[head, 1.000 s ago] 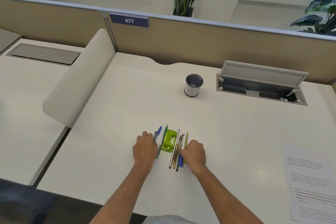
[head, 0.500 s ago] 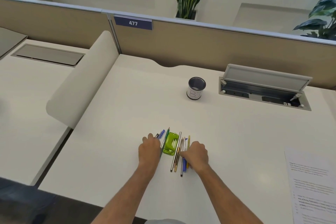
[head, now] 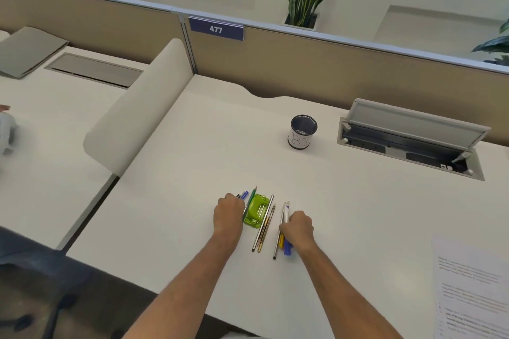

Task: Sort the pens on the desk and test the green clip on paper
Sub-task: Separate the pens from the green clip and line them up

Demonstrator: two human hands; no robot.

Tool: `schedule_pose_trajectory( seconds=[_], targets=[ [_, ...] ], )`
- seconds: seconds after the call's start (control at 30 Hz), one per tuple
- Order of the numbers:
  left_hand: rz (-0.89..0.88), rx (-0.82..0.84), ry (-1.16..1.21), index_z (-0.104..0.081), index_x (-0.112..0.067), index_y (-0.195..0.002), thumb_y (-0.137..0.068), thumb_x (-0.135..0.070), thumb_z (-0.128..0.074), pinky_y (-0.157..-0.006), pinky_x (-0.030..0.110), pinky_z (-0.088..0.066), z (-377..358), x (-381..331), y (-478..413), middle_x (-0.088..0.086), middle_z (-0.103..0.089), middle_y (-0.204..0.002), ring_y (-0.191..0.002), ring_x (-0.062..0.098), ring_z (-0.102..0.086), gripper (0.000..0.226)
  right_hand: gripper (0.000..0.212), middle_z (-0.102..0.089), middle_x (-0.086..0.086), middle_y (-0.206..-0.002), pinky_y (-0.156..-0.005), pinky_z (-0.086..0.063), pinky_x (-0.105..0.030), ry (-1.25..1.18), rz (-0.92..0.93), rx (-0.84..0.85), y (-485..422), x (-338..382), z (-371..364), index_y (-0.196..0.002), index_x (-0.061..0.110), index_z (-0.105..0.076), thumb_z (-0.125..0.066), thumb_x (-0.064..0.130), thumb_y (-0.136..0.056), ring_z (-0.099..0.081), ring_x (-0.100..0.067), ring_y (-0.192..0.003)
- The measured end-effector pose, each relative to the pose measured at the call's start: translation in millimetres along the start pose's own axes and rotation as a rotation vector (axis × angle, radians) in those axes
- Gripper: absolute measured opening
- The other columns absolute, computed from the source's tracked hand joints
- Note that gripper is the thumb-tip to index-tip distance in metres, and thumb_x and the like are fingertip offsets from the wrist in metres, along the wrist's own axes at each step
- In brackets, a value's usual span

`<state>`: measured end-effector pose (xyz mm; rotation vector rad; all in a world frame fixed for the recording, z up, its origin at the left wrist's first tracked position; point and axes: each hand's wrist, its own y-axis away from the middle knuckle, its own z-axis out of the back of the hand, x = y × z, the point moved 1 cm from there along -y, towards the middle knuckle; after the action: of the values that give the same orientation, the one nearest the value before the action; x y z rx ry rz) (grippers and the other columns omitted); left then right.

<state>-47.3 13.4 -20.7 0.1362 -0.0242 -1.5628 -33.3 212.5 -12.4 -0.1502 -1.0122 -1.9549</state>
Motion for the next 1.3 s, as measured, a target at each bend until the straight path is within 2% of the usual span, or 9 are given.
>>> schedule_pose_trajectory(
  seconds=[0.1,0.23,0.37,0.57,0.77,0.87,0.97,1.17,1.3],
  targets=[
    [0.018,0.007,-0.013,-0.066,-0.012,-0.131,-0.104,-0.003,-0.064,-0.089,0.027,-0.059,3,-5,0,0.008,-0.068,-0.126,-0.111,0.019,-0.071,0.029,0.021,-0.066,-0.012,-0.097,-0.054,-0.045,-0.027,0.025,0.035,-0.005,2,3,-3,-0.091,0.008,-0.056,-0.077,0.009,-0.090,-0.066,-0.026,-0.080],
    [0.062,0.039,-0.036,-0.067,-0.013,-0.128,-0.102,-0.002,-0.063,-0.090,0.029,-0.059,11,-4,-4,0.008,-0.070,-0.125,-0.113,0.022,-0.071,0.029,0.013,-0.069,-0.017,-0.114,-0.069,-0.048,-0.033,0.128,0.073,-0.029,5,11,-9,-0.106,0.004,-0.063,-0.065,0.002,-0.093,-0.073,-0.036,-0.102],
    [0.069,0.070,-0.028,-0.068,-0.012,-0.124,-0.099,0.001,-0.062,-0.091,0.032,-0.059,18,0,-10,0.008,-0.070,-0.124,-0.113,0.024,-0.071,0.028,0.022,-0.068,-0.019,-0.118,-0.071,-0.050,-0.035,0.144,0.105,-0.022,3,19,-11,-0.116,-0.001,-0.065,-0.061,0.002,-0.095,-0.073,-0.037,-0.106],
    [-0.041,0.098,-0.011,-0.067,-0.012,-0.128,-0.103,-0.001,-0.062,-0.089,0.028,-0.059,10,6,-9,0.007,-0.070,-0.123,-0.111,0.020,-0.072,0.028,0.016,-0.068,-0.013,-0.104,-0.064,-0.049,-0.034,0.080,0.088,-0.066,4,15,-16,-0.095,0.009,-0.061,-0.074,0.018,-0.092,-0.068,-0.029,-0.084],
    [-0.069,0.143,-0.010,-0.069,-0.013,-0.121,-0.101,0.000,-0.056,-0.081,0.028,-0.056,6,27,-19,0.006,-0.071,-0.116,-0.103,0.020,-0.072,0.026,0.028,-0.055,-0.009,-0.065,-0.054,-0.043,-0.030,-0.155,-0.036,-0.082,2,-1,-4,-0.069,0.007,-0.053,-0.074,0.007,-0.086,-0.052,-0.022,-0.054],
    [-0.060,0.167,0.005,-0.070,-0.012,-0.117,-0.099,0.000,-0.055,-0.078,0.029,-0.054,10,37,-25,0.006,-0.072,-0.113,-0.100,0.022,-0.072,0.026,0.022,-0.069,-0.023,-0.073,-0.067,-0.066,-0.043,-0.295,-0.029,-0.052,11,6,2,-0.074,-0.002,-0.066,-0.080,0.006,-0.088,-0.070,-0.037,-0.065],
    [-0.010,0.213,0.042,-0.071,-0.010,-0.112,-0.095,-0.003,-0.056,-0.074,0.030,-0.050,16,52,-32,0.008,-0.072,-0.111,-0.101,0.025,-0.072,0.023,0.018,-0.078,-0.029,-0.084,-0.073,-0.069,-0.055,-0.409,-0.006,0.003,25,30,-2,-0.087,-0.007,-0.073,-0.082,0.008,-0.091,-0.081,-0.043,-0.074],
    [0.175,0.211,0.167,-0.071,-0.004,-0.100,-0.084,-0.010,-0.063,-0.064,0.031,-0.041,31,122,-46,0.009,-0.062,-0.093,-0.080,0.027,-0.058,0.019,0.019,-0.068,-0.019,-0.069,-0.065,-0.069,-0.056,-0.439,0.101,0.159,36,110,-52,-0.081,-0.006,-0.067,-0.079,0.004,-0.092,-0.076,-0.038,-0.057],
    [0.232,0.176,0.189,-0.073,-0.004,-0.098,-0.087,-0.015,-0.067,-0.065,0.033,-0.049,40,176,-61,0.012,-0.072,-0.099,-0.089,0.030,-0.071,0.017,0.018,-0.069,-0.018,-0.075,-0.060,-0.070,-0.045,-0.417,0.102,0.222,30,167,-97,-0.087,-0.007,-0.067,-0.079,0.006,-0.091,-0.074,-0.029,-0.057]
  ],
)
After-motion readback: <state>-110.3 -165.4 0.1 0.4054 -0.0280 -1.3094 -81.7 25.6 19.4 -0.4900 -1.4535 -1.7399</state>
